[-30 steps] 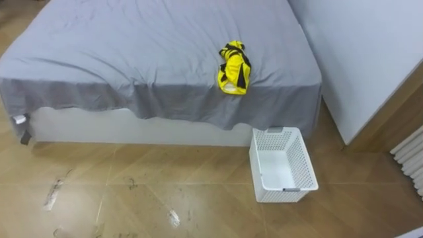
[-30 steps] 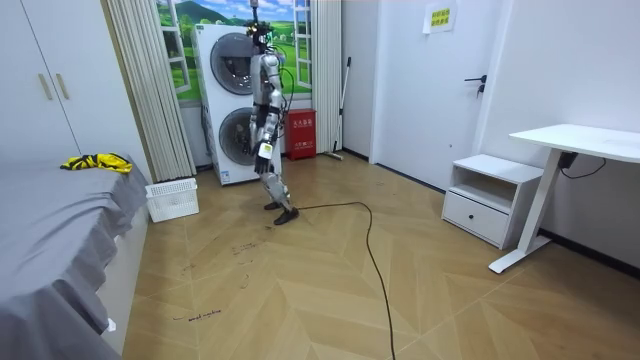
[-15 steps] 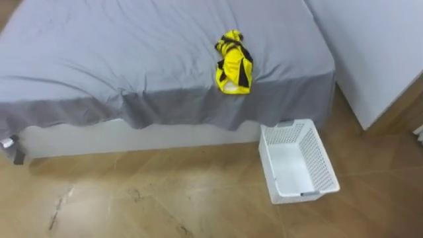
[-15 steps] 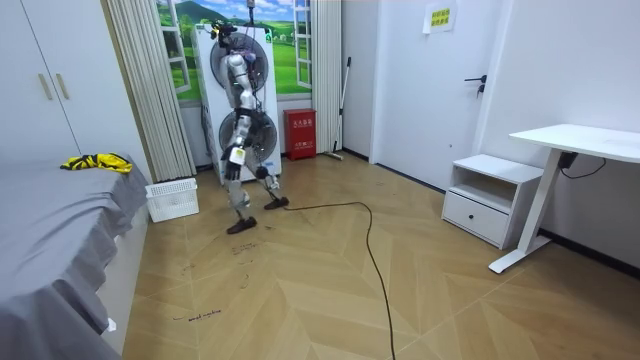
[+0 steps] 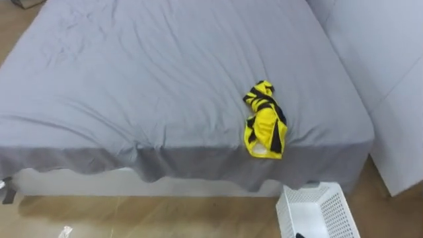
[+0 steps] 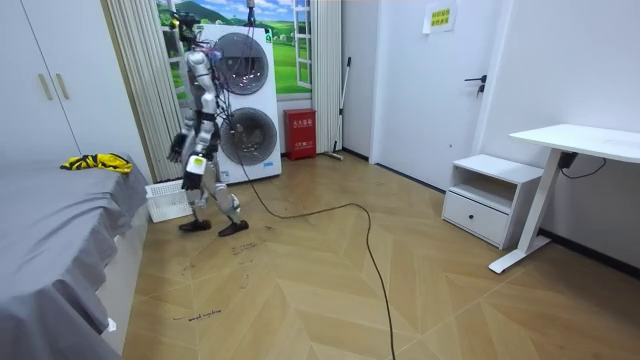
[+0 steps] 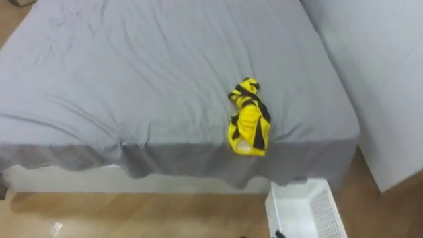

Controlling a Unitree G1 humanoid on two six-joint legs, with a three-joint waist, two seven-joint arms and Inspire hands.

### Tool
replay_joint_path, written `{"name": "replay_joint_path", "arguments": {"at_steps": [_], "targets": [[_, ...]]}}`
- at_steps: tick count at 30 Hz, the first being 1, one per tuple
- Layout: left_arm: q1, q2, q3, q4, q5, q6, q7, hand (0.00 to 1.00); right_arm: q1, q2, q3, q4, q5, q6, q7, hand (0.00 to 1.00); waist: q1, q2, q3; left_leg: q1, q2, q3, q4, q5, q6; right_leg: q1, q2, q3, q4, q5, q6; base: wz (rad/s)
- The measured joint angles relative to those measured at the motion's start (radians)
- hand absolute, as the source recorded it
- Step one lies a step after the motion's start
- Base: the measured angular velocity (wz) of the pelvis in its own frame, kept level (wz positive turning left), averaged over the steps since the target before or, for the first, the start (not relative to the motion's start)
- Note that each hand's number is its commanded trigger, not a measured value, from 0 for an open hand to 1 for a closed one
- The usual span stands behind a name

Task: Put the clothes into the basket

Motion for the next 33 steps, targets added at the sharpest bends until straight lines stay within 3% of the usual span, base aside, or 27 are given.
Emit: {"name": "replay_joint_path", "arguments": {"at_steps": [1,2,3,4,5,6,8,10,11,13,14,15,16,17,20,23,25,33], "targets": [[-0.009,-0.006,0.0,-0.002,0.02,0.003,0.0,0.0,-0.004,0.0,-0.004,-0.01,-0.008,-0.013,-0.002,0.0,0.002,0.006,-0.0029,0.047,0.007,-0.01,-0.03,-0.01,-0.006,0.009,0.007,-0.016,-0.06,0.079,-0.023,0.34],[-0.015,-0.006,0.003,-0.002,0.04,0.004,0.0,0.0,-0.016,0.002,-0.005,-0.036,-0.016,-0.015,-0.011,0.0,0.012,0.009,-0.0053,0.064,0.014,-0.014,-0.035,-0.023,-0.021,0.01,0.028,-0.014,-0.081,0.144,-0.065,0.14],[-0.016,-0.006,0.006,-0.001,0.051,0.004,0.0,0.0,-0.016,0.002,-0.005,-0.061,-0.024,-0.018,-0.016,0.0,0.016,0.012,-0.0074,0.067,0.022,-0.014,-0.029,-0.032,-0.034,0.01,0.041,-0.01,-0.079,0.165,-0.083,-0.19],[-0.01,-0.006,0.008,0.001,0.076,0.005,0.0,0.0,-0.013,0.002,-0.011,-0.121,-0.033,-0.023,-0.028,0.0,0.024,0.029,-0.0161,0.069,0.049,-0.016,-0.004,-0.052,-0.067,0.011,0.071,-0.017,-0.07,0.175,-0.106,-0.48],[-0.002,-0.005,0.02,0.005,0.091,0.005,0.0,0.0,-0.017,0.002,-0.012,-0.179,-0.037,-0.025,-0.037,0.0,0.035,0.052,-0.0169,0.065,0.082,-0.01,0.063,-0.072,-0.105,0.035,0.092,-0.046,-0.043,0.168,-0.11,-0.51],[0.0,-0.004,0.026,0.01,0.092,0.006,-0.001,0.0,-0.017,0.002,-0.01,-0.202,-0.037,-0.029,-0.04,0.0,0.029,0.056,-0.0157,0.053,0.092,-0.006,0.119,-0.072,-0.122,0.054,0.099,-0.058,-0.043,0.149,-0.118,-0.34],[0.013,-0.003,0.058,0.01,0.101,0.005,-0.001,0.0,-0.021,-0.001,-0.015,-0.224,-0.037,-0.046,-0.047,0.0,-0.011,0.04,-0.0084,-0.022,0.137,0.039,0.404,-0.005,-0.22,0.162,0.099,-0.036,-0.053,0.08,-0.102,0.32],[0.006,0.005,0.061,-0.002,0.094,0.004,0.0,0.0,-0.021,0.004,-0.024,-0.23,-0.028,-0.05,-0.071,0.0,-0.035,0.025,-0.0074,-0.081,0.185,0.056,0.513,-0.021,-0.202,0.235,0.096,-0.032,-0.067,0.039,-0.088,0.41],[-0.008,0.003,0.059,-0.006,0.085,0.003,0.0,0.0,-0.022,0.002,-0.031,-0.247,-0.024,-0.05,-0.086,0.0,-0.03,0.006,-0.0003,-0.129,0.201,0.061,0.519,-0.032,-0.194,0.262,0.092,-0.015,-0.066,0.021,-0.082,0.0],[-0.014,0.002,0.05,-0.012,0.084,0.002,0.001,0.0,-0.033,0.003,-0.035,-0.276,-0.024,-0.045,-0.11,0.0,-0.018,-0.005,0.0004,-0.22,0.213,0.058,0.46,-0.043,-0.199,0.276,0.079,0.014,-0.067,0.011,-0.071,-0.45],[-0.011,-0.004,0.051,-0.027,0.081,0.001,0.001,0.0,-0.017,-0.001,-0.04,-0.342,-0.025,-0.036,-0.131,0.0,-0.009,-0.005,-0.0006,-0.274,0.218,0.057,0.365,-0.037,-0.207,0.273,0.073,0.033,-0.065,0.005,-0.061,-0.54],[-0.009,-0.004,0.051,-0.039,0.074,-0.001,0.001,0.0,-0.009,-0.003,-0.042,-0.37,-0.025,-0.034,-0.143,0.0,-0.004,-0.001,-0.0005,-0.297,0.222,0.054,0.304,-0.022,-0.209,0.271,0.073,0.045,-0.062,0.0,-0.053,-0.59],[-0.008,0.0,0.054,-0.042,0.068,-0.008,0.001,0.0,-0.004,0.003,-0.045,-0.384,-0.033,-0.03,-0.165,0.0,0.002,0.003,-0.0022,-0.308,0.227,0.064,0.268,0.042,-0.163,0.265,0.068,0.073,-0.042,-0.015,-0.033,-0.38],[-0.011,0.009,0.054,-0.033,0.069,-0.009,0.001,0.0,0.004,0.006,-0.043,-0.404,-0.051,-0.021,-0.186,0.0,-0.005,-0.016,-0.0153,-0.283,0.196,0.071,0.225,0.051,-0.146,0.255,0.051,0.093,-0.025,-0.033,-0.012,-0.27],[-0.015,0.018,0.054,-0.018,0.068,-0.009,0.001,0.0,-0.004,-0.009,-0.054,-0.454,-0.06,-0.027,-0.214,0.0,0.001,-0.038,-0.0212,-0.234,0.153,0.112,0.134,0.071,-0.126,0.238,0.017,0.133,-0.028,-0.036,0.008,-0.28],[-0.02,0.021,0.064,0.004,0.078,-0.005,0.0,0.0,-0.028,-0.013,-0.066,-0.467,-0.062,-0.035,-0.24,0.0,0.001,-0.041,-0.0206,-0.224,0.129,0.12,0.076,0.084,-0.119,0.221,0.001,0.136,-0.028,-0.035,0.013,-0.14],[-0.028,0.029,0.071,0.005,0.078,-0.002,-0.001,0.0,-0.045,-0.013,-0.071,-0.468,-0.079,-0.035,-0.245,0.0,-0.001,-0.05,-0.0158,-0.232,0.115,0.12,0.058,0.095,-0.118,0.204,-0.004,0.135,-0.027,-0.036,0.014,0.03],[-0.068,0.041,0.075,0.039,0.075,0.018,-0.004,0.0,-0.169,-0.065,-0.07,-0.469,-0.087,-0.044,-0.306,0.0,0.006,-0.067,-0.0062,-0.29,0.112,0.112,0.057,0.103,-0.118,0.149,-0.008,0.118,-0.023,-0.036,0.014,0.03]]}}
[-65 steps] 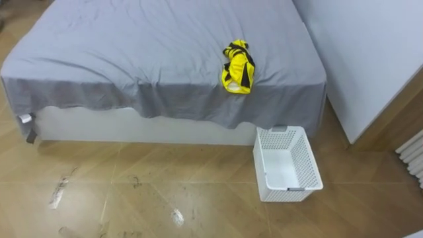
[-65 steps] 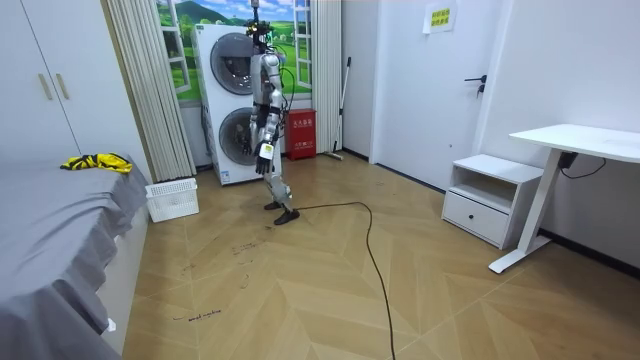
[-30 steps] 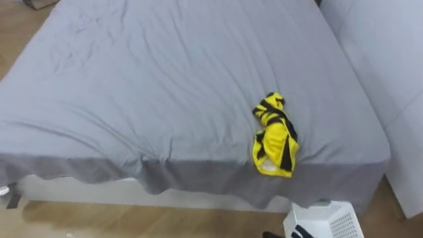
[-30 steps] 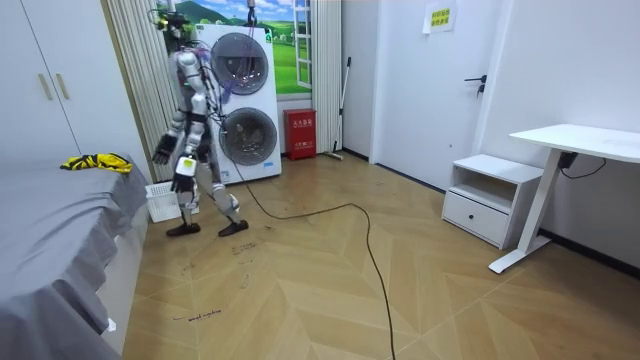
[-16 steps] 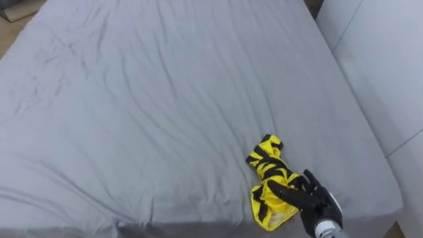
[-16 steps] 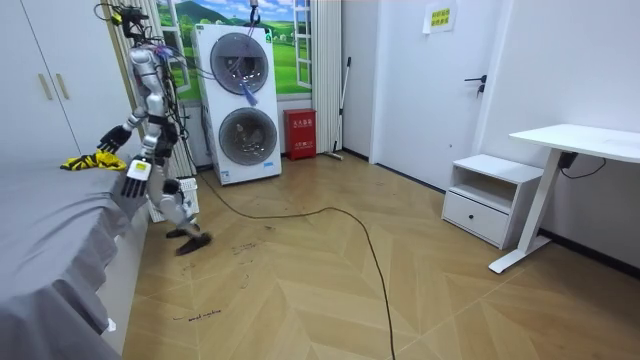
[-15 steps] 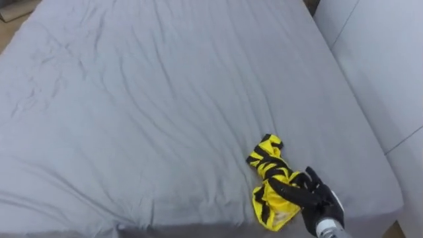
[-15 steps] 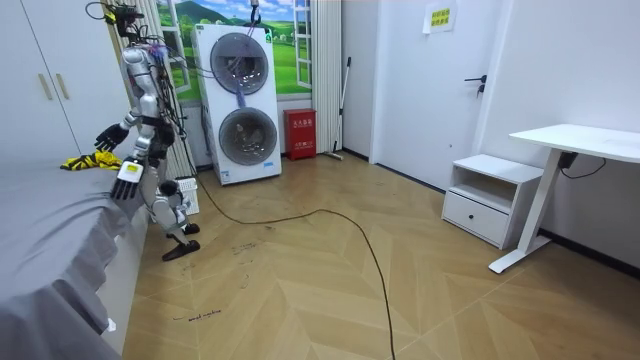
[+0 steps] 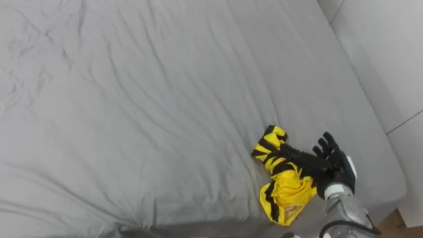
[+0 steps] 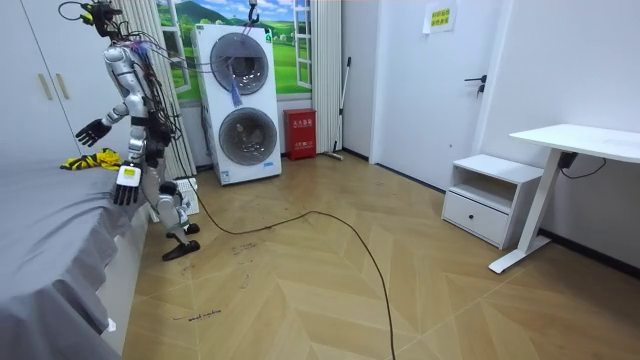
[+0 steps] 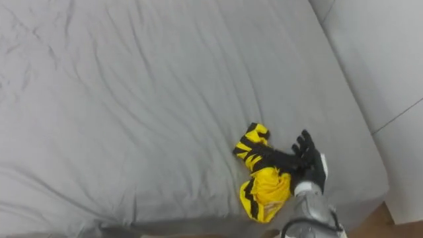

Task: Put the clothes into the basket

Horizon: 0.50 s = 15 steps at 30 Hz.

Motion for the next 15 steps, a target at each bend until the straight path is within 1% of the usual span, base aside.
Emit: {"name": "replay_joint_path", "arguments": {"at_steps": [1,2,3,5,6,7,8,9,11,13,15], "targets": [[-0.009,0.003,0.004,0.006,-0.002,0.011,-0.001,0.0,-0.011,-0.008,0.001,0.001,0.002,-0.001,0.001,0.0,0.001,-0.006,0.0019,-0.001,0.0,-0.001,-0.007,0.001,-0.001,0.0,0.0,-0.003,-0.003,0.0,0.0,0.05],[-0.013,0.005,0.006,0.006,-0.003,0.017,-0.002,0.0,-0.018,-0.009,0.002,0.001,0.002,-0.003,0.001,0.0,0.007,-0.011,0.0017,-0.002,0.0,-0.001,-0.01,0.002,-0.001,-0.001,0.0,-0.007,-0.004,0.0,0.0,0.04],[-0.015,0.006,0.006,0.006,-0.003,0.018,-0.002,0.0,-0.021,-0.009,0.006,0.001,0.001,-0.005,0.001,0.0,0.012,-0.013,0.0019,-0.004,0.0,-0.001,-0.012,0.002,-0.001,-0.004,-0.001,-0.012,-0.005,0.0,0.0,0.0],[-0.035,0.007,0.006,0.007,-0.003,0.024,-0.002,0.0,-0.045,-0.011,0.026,0.026,-0.003,-0.009,0.01,0.0,0.019,-0.024,0.0052,-0.027,-0.001,-0.004,-0.013,0.006,-0.001,-0.023,-0.003,-0.027,-0.007,0.001,-0.001,0.06],[-0.039,0.007,0.006,0.008,-0.002,0.029,-0.002,0.0,-0.053,-0.011,0.03,0.041,-0.003,-0.009,0.013,0.0,0.02,-0.027,0.0045,-0.034,-0.002,-0.006,-0.013,0.007,-0.001,-0.028,-0.004,-0.029,-0.008,0.001,-0.001,0.14],[-0.045,0.005,0.006,0.014,-0.001,0.034,-0.002,0.0,-0.07,-0.011,0.031,0.084,-0.003,-0.008,0.021,0.0,0.025,-0.029,0.0044,-0.041,-0.005,-0.018,-0.007,0.009,0.0,-0.033,-0.005,-0.036,-0.009,0.001,-0.002,0.2],[-0.048,0.005,0.007,0.019,-0.002,0.037,-0.002,0.0,-0.088,-0.011,0.031,0.133,-0.003,-0.007,0.027,0.0,0.026,-0.029,0.0043,-0.047,-0.007,-0.022,-0.005,0.017,0.001,-0.033,-0.01,-0.053,-0.011,0.001,-0.002,0.2],[-0.048,0.005,0.007,0.02,-0.004,0.038,-0.003,0.0,-0.096,-0.011,0.033,0.154,-0.003,-0.007,0.027,0.0,0.028,-0.029,0.0043,-0.049,-0.009,-0.026,-0.005,0.019,0.002,-0.033,-0.012,-0.059,-0.013,0.001,-0.002,0.17],[-0.051,0.008,-0.002,0.034,-0.03,0.038,-0.002,0.0,-0.13,-0.011,0.052,0.241,-0.002,-0.006,0.035,0.0,0.039,-0.029,0.0045,-0.054,-0.012,-0.031,-0.007,0.019,0.002,-0.032,-0.014,-0.064,-0.023,0.001,-0.002,0.05],[-0.054,0.009,-0.011,0.035,-0.046,0.039,-0.002,0.0,-0.132,-0.011,0.066,0.281,-0.002,-0.006,0.038,0.0,0.055,-0.029,0.0046,-0.054,-0.015,-0.034,-0.011,0.019,0.003,-0.032,-0.016,-0.071,-0.025,0.001,-0.001,0.06],[-0.056,0.01,-0.015,0.038,-0.048,0.038,-0.001,0.0,-0.152,-0.01,0.085,0.353,-0.007,-0.007,0.047,0.0,0.057,-0.028,0.0055,-0.055,-0.018,-0.043,-0.014,0.02,0.004,-0.03,-0.019,-0.081,-0.025,0.0,0.0,0.13]]}}
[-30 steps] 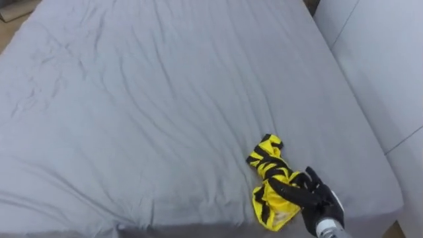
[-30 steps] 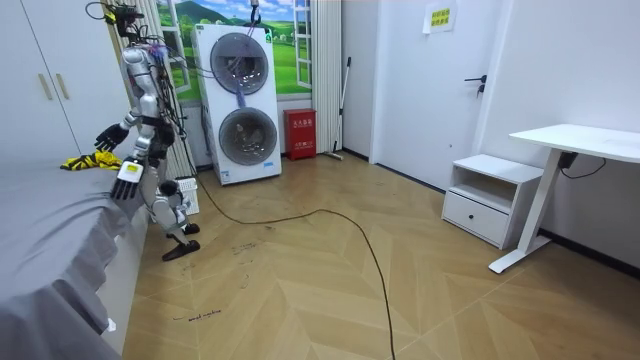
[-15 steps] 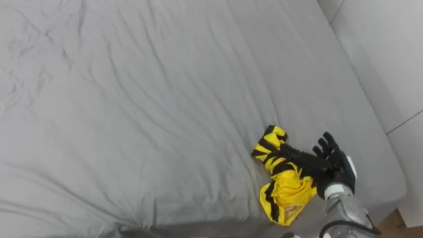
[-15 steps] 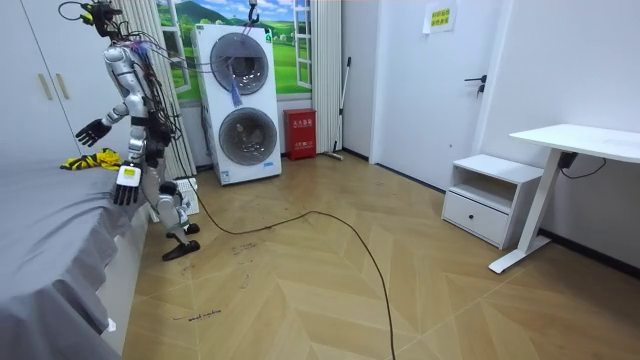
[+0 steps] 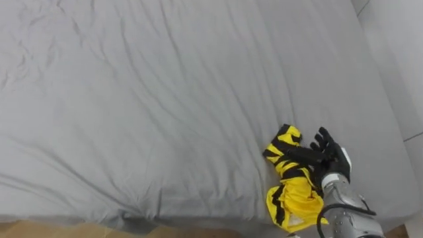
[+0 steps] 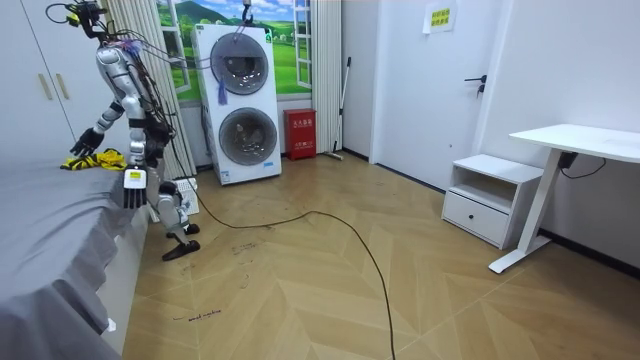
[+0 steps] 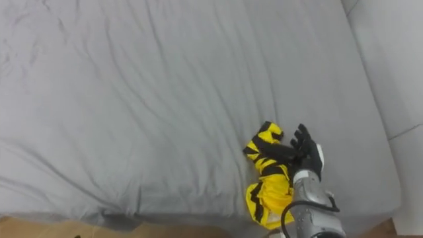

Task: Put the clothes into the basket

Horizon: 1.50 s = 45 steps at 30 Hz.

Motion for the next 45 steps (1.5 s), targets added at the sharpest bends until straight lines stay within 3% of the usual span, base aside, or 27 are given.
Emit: {"name": "replay_joint_path", "arguments": {"at_steps": [4,6,8,13,14,16,25,33,45], "targets": [[-0.025,0.001,-0.018,0.007,0.001,-0.002,0.0,0.0,-0.064,-0.002,0.012,0.191,-0.038,-0.002,0.012,0.0,0.022,0.001,0.0087,-0.017,-0.002,-0.009,0.002,0.003,0.004,-0.009,-0.005,-0.016,-0.002,0.0,0.001,0.09],[-0.029,0.002,-0.017,0.008,0.001,-0.001,0.001,0.0,-0.074,-0.004,0.012,0.219,-0.063,-0.005,0.026,0.0,0.023,0.002,0.0115,-0.027,-0.002,-0.019,0.001,0.003,0.004,-0.014,-0.006,-0.029,-0.002,0.0,0.001,0.16],[-0.049,0.001,-0.019,0.014,0.001,0.0,0.003,0.0,-0.09,-0.013,0.012,0.232,-0.074,-0.008,0.03,0.0,0.022,0.008,0.0195,-0.047,-0.005,-0.034,0.002,0.003,0.004,-0.025,-0.006,-0.043,-0.003,0.0,0.001,0.2],[-0.069,0.001,-0.018,0.041,0.0,0.002,0.005,0.0,-0.09,-0.025,0.027,0.249,-0.096,-0.015,0.029,0.0,0.025,0.009,0.0202,-0.071,-0.011,-0.056,0.0,0.013,-0.001,-0.045,-0.004,-0.053,-0.003,0.001,0.0,0.1],[-0.075,0.001,-0.018,0.042,0.0,0.011,0.005,0.0,-0.09,-0.025,0.034,0.266,-0.1,-0.024,0.03,0.47,0.027,0.009,0.0201,-0.071,-0.011,-0.056,-0.001,0.016,-0.001,-0.045,-0.004,-0.053,-0.007,0.001,0.0,0.0],[-0.088,0.001,-0.018,0.047,0.001,0.018,0.005,0.0,-0.092,-0.025,0.033,0.27,-0.106,-0.025,0.03,1.0,0.028,0.009,0.0199,-0.073,-0.011,-0.057,-0.001,0.017,-0.002,-0.043,-0.002,-0.053,-0.017,0.004,-0.002,0.0],[-0.099,0.001,-0.019,0.058,0.001,0.019,0.005,0.0,-0.095,-0.046,0.028,0.33,-0.149,-0.033,0.014,1.0,0.027,0.008,0.0193,-0.071,-0.01,-0.06,0.0,0.017,-0.002,-0.04,-0.001,-0.054,-0.018,0.004,-0.002,0.0],[-0.108,0.0,-0.019,0.079,0.0,0.018,0.005,0.0,-0.07,-0.03,0.032,0.352,-0.224,0.008,0.035,1.0,0.026,0.007,0.0184,-0.079,-0.011,-0.059,0.001,0.017,-0.002,-0.046,-0.002,-0.05,-0.018,0.003,-0.002,0.0],[-0.098,0.007,-0.017,0.087,-0.009,0.013,0.005,0.0,-0.047,-0.023,0.028,0.351,-0.139,0.023,0.044,1.0,0.022,-0.001,0.0125,-0.061,-0.015,-0.055,-0.001,0.024,0.0,-0.03,-0.006,-0.053,-0.017,0.003,-0.002,0.0]]}}
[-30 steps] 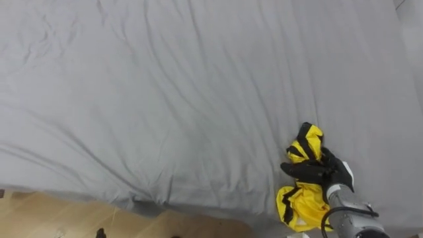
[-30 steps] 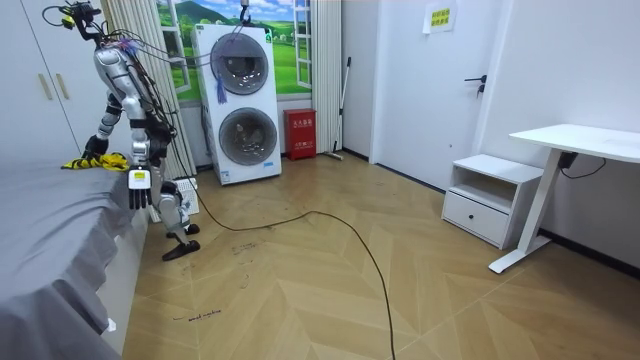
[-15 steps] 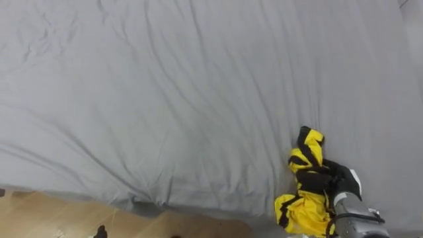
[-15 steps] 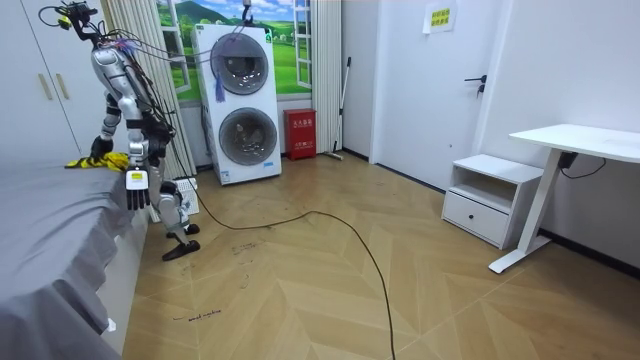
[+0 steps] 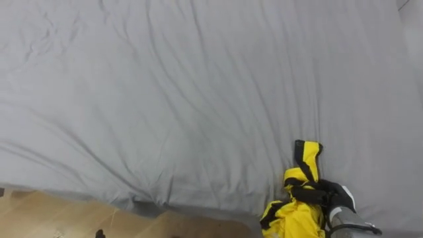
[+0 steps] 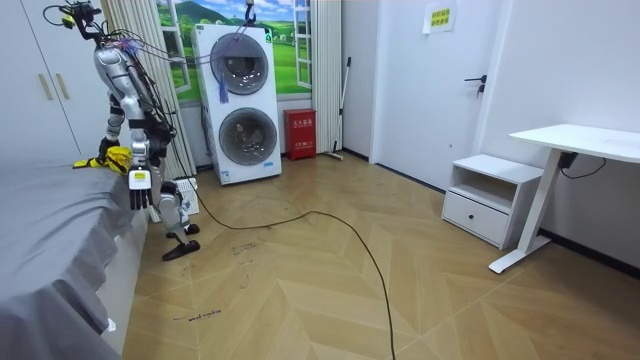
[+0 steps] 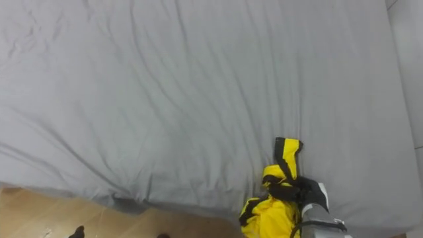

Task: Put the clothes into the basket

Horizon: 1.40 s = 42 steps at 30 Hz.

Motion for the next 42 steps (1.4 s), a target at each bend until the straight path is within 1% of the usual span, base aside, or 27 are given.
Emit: {"name": "replay_joint_path", "arguments": {"at_steps": [3,5,7,9,10,12,14,15,17,18,19,20,21,22,23,24,25,26,27,28,29,31,32,34,35,38,42], "targets": [[0.01,0.002,0.0,-0.003,-0.026,0.0,0.0,0.0,0.009,0.001,-0.022,-0.005,0.063,0.004,0.002,1.0,-0.006,0.004,-0.0011,0.01,-0.001,-0.002,-0.012,0.001,0.001,0.004,0.0,0.001,0.0,0.0,0.001,0.0],[0.036,0.002,0.01,-0.007,-0.026,0.0,0.0,0.0,0.018,0.0,-0.092,-0.02,0.115,0.015,0.028,1.0,-0.01,0.011,-0.006,0.031,-0.002,0.0,-0.022,0.001,0.0,0.023,0.0,0.001,-0.004,0.0,0.001,0.0],[0.049,0.005,0.014,-0.007,-0.023,0.0,0.0,0.0,0.032,-0.004,-0.127,-0.081,0.152,0.016,0.035,1.0,-0.029,0.018,-0.0101,0.047,-0.002,0.005,-0.034,0.001,0.0,0.033,-0.001,0.001,-0.005,0.0,0.001,-0.03],[0.063,0.007,0.021,-0.008,-0.007,0.0,0.0,0.0,0.054,-0.012,-0.127,-0.144,0.174,0.012,0.047,1.0,-0.032,0.022,-0.013,0.076,-0.001,0.018,-0.045,0.004,-0.001,0.053,-0.002,0.006,-0.009,0.0,0.001,-0.14],[0.073,0.009,0.021,-0.008,-0.008,0.0,0.0,0.0,0.085,-0.014,-0.128,-0.208,0.182,0.013,0.054,1.0,-0.034,0.024,-0.0143,0.102,-0.001,0.025,-0.05,0.006,-0.001,0.076,-0.001,0.011,-0.016,0.0,0.002,-0.15],[0.095,0.012,0.022,-0.014,-0.008,0.0,0.0,0.0,0.133,-0.013,-0.136,-0.314,0.177,0.014,0.057,1.0,-0.051,0.026,-0.016,0.146,-0.001,0.034,-0.069,0.005,-0.002,0.107,0.001,0.03,-0.019,-0.004,0.007,-0.2],[0.128,0.01,0.028,-0.046,-0.006,0.002,0.0,0.0,0.2,-0.015,-0.144,-0.508,0.166,0.02,0.057,1.0,-0.067,0.027,-0.0173,0.198,-0.001,0.063,-0.096,0.005,-0.002,0.134,0.003,0.066,-0.022,-0.006,0.009,-0.42],[0.13,0.01,0.03,-0.047,-0.006,0.003,0.0,0.0,0.219,-0.015,-0.152,-0.559,0.166,0.02,0.06,1.0,-0.077,0.027,-0.0175,0.207,-0.001,0.07,-0.1,0.005,-0.002,0.141,0.004,0.072,-0.025,-0.006,0.009,-0.3],[0.137,0.009,0.062,-0.048,0.0,0.004,0.0,0.0,0.28,-0.014,-0.182,-0.715,0.17,0.023,0.066,1.0,-0.104,0.021,-0.0205,0.258,-0.001,0.098,-0.123,0.005,-0.002,0.171,0.006,0.093,-0.034,-0.007,0.011,-0.26],[0.14,0.009,0.072,-0.049,0.01,0.005,0.0,0.0,0.293,-0.014,-0.194,-0.751,0.172,0.024,0.066,1.0,-0.112,0.02,-0.0212,0.269,-0.001,0.105,-0.127,0.005,-0.002,0.178,0.007,0.1,-0.034,-0.008,0.012,-0.38],[0.144,0.009,0.084,-0.051,0.023,0.007,0.0,0.0,0.312,-0.014,-0.219,-0.806,0.191,0.024,0.065,1.0,-0.124,0.02,-0.022,0.298,-0.001,0.114,-0.14,0.004,-0.003,0.197,0.009,0.117,-0.036,-0.009,0.014,-0.36],[0.149,0.01,0.09,-0.06,0.031,0.013,0.0,0.0,0.319,-0.014,-0.244,-0.841,0.2,0.024,0.062,1.0,-0.141,0.019,-0.0228,0.323,-0.001,0.135,-0.149,0.003,-0.003,0.209,0.011,0.132,-0.035,-0.01,0.016,-0.4],[0.152,0.01,0.094,-0.069,0.032,0.02,0.0,0.0,0.319,-0.015,-0.259,-0.854,0.2,0.026,0.061,1.0,-0.147,0.019,-0.0231,0.333,0.0,0.143,-0.153,0.001,-0.004,0.21,0.012,0.143,-0.035,-0.01,0.016,-0.44],[0.154,0.01,0.1,-0.079,0.033,0.04,0.0,0.0,0.319,-0.015,-0.288,-0.881,0.2,0.036,0.059,1.0,-0.161,0.019,-0.024,0.346,0.003,0.163,-0.153,-0.005,-0.004,0.214,0.016,0.161,-0.035,-0.011,0.017,-0.49],[0.159,0.01,0.099,-0.079,0.032,0.068,0.0,0.0,0.322,-0.015,-0.307,-0.907,0.2,0.04,0.052,1.0,-0.178,0.019,-0.0253,0.356,0.006,0.178,-0.153,-0.011,-0.005,0.215,0.021,0.18,-0.036,-0.011,0.018,-0.5],[0.162,0.01,0.098,-0.078,0.031,0.079,0.0,0.0,0.325,-0.015,-0.314,-0.917,0.2,0.04,0.048,1.0,-0.183,0.018,-0.0255,0.362,0.008,0.191,-0.153,-0.013,-0.006,0.217,0.023,0.189,-0.036,-0.01,0.018,-0.49],[0.17,0.01,0.098,-0.078,0.033,0.102,0.0,0.0,0.33,-0.016,-0.316,-0.927,0.2,0.04,0.038,1.0,-0.195,0.018,-0.0259,0.376,0.016,0.208,-0.153,-0.02,-0.009,0.22,0.03,0.209,-0.035,-0.01,0.017,-0.56],[0.174,0.011,0.1,-0.078,0.033,0.125,0.004,0.0,0.348,-0.016,-0.318,-0.941,0.2,0.043,0.03,1.0,-0.197,0.02,-0.0269,0.386,0.019,0.231,-0.153,-0.027,-0.013,0.22,0.039,0.232,-0.035,-0.007,0.015,-0.56],[0.175,0.011,0.102,-0.078,0.033,0.136,0.007,0.0,0.357,-0.016,-0.319,-0.944,0.199,0.044,0.03,1.0,-0.199,0.021,-0.0262,0.391,0.022,0.244,-0.153,-0.029,-0.015,0.22,0.043,0.243,-0.035,-0.005,0.014,-0.52],[0.175,0.009,0.115,-0.078,0.033,0.157,0.011,0.0,0.374,-0.016,-0.323,-0.944,0.198,0.046,0.031,1.0,-0.206,0.025,-0.0259,0.397,0.027,0.258,-0.153,-0.032,-0.018,0.22,0.048,0.255,-0.035,-0.001,0.012,-0.33],[0.179,0.009,0.12,-0.078,0.033,0.173,0.017,0.0,0.392,-0.016,-0.324,-0.945,0.195,0.054,0.03,1.0,-0.223,0.027,-0.0259,0.398,0.03,0.266,-0.153,-0.033,-0.019,0.219,0.052,0.264,-0.035,0.0,0.01,-0.28],[0.187,0.011,0.12,-0.079,0.033,0.19,0.022,0.0,0.418,-0.015,-0.326,-0.945,0.194,0.074,0.029,1.0,-0.237,0.028,-0.0255,0.399,0.036,0.281,-0.151,-0.036,-0.024,0.218,0.06,0.279,-0.033,0.003,0.006,-0.23],[0.188,0.013,0.123,-0.08,0.034,0.204,0.024,0.0,0.435,-0.015,-0.33,-0.945,0.189,0.084,0.029,1.0,-0.254,0.029,-0.0245,0.398,0.038,0.287,-0.15,-0.037,-0.025,0.213,0.062,0.28,-0.033,0.003,0.005,-0.19],[0.19,0.011,0.133,-0.08,0.033,0.221,0.03,0.0,0.459,-0.008,-0.352,-0.943,0.192,0.093,0.031,1.0,-0.261,0.033,-0.0229,0.404,0.041,0.3,-0.15,-0.039,-0.029,0.209,0.067,0.294,-0.032,0.004,0.004,-0.2],[0.2,0.01,0.135,-0.08,0.034,0.224,0.041,0.0,0.47,0.0,-0.364,-0.939,0.193,0.1,0.028,1.0,-0.271,0.034,-0.0221,0.41,0.043,0.306,-0.151,-0.041,-0.031,0.211,0.071,0.305,-0.032,0.004,0.004,-0.24],[0.223,0.01,0.132,-0.081,0.034,0.228,0.062,0.0,0.479,0.026,-0.39,-0.912,0.193,0.102,0.033,1.0,-0.301,0.035,-0.0212,0.414,0.049,0.33,-0.149,-0.046,-0.036,0.211,0.078,0.321,-0.036,0.004,0.003,-0.21],[0.231,0.01,0.118,-0.081,0.034,0.231,0.067,0.0,0.499,0.026,-0.393,-0.881,0.196,0.113,0.035,1.0,-0.304,0.042,-0.0161,0.412,0.052,0.353,-0.149,-0.046,-0.037,0.194,0.086,0.349,-0.032,0.004,0.003,-0.22]]}}
